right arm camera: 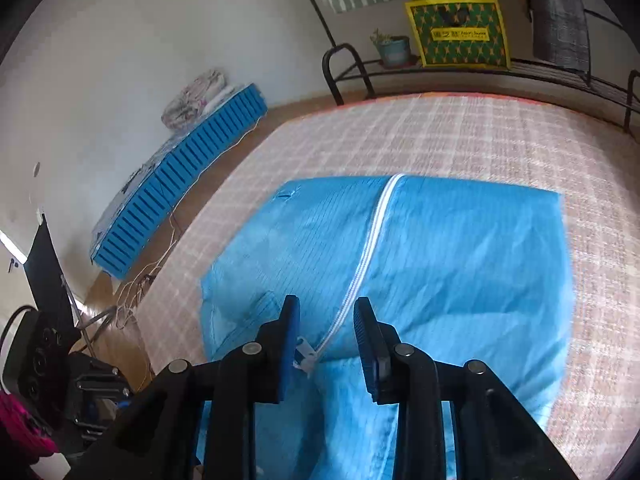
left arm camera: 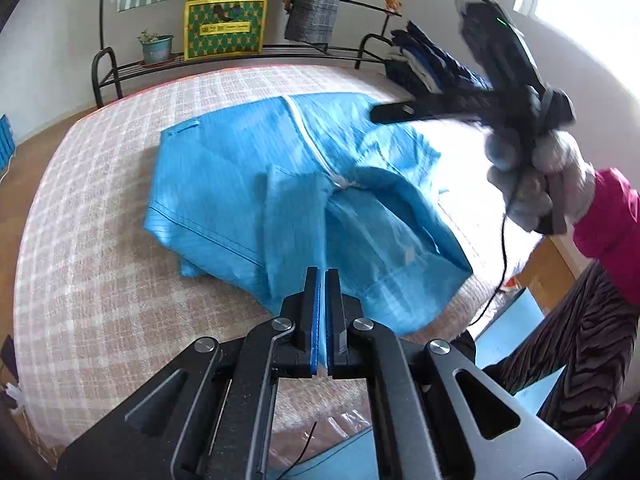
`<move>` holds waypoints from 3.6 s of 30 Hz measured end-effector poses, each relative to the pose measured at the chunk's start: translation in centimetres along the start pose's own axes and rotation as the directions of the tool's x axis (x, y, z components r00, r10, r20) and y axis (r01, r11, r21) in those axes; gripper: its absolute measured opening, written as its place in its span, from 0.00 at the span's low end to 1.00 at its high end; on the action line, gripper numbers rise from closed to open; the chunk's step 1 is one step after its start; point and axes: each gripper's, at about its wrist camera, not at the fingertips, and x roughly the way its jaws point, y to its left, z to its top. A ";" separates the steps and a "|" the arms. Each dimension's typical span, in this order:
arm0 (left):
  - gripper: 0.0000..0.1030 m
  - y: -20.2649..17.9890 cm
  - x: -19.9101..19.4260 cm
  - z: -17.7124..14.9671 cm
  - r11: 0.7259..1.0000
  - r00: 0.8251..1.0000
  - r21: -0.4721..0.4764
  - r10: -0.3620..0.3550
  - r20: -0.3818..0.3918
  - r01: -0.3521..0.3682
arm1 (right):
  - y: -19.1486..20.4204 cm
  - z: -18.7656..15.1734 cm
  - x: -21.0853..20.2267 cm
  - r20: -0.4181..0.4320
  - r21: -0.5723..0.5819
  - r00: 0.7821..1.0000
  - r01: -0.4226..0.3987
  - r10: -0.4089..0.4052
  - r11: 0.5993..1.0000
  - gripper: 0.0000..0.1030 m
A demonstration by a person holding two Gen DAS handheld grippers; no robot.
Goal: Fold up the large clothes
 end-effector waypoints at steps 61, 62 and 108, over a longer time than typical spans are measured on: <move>0.02 13.3 10.6 8.4 0.963 0.996 -0.264 0.035 -0.087 -0.057 | -7.7 -2.3 0.1 -0.174 0.017 0.963 0.211 -0.205 0.977 0.28; 0.02 13.3 10.5 7.7 0.962 0.994 -0.267 0.033 -0.100 -0.059 | -7.5 -3.1 0.0 -0.184 0.021 0.963 0.204 -0.197 0.979 0.28; 0.39 21.1 14.9 6.6 0.599 0.916 -0.745 -0.399 0.039 0.293 | -15.5 -3.2 3.2 0.028 0.529 0.953 -0.271 0.303 0.804 0.50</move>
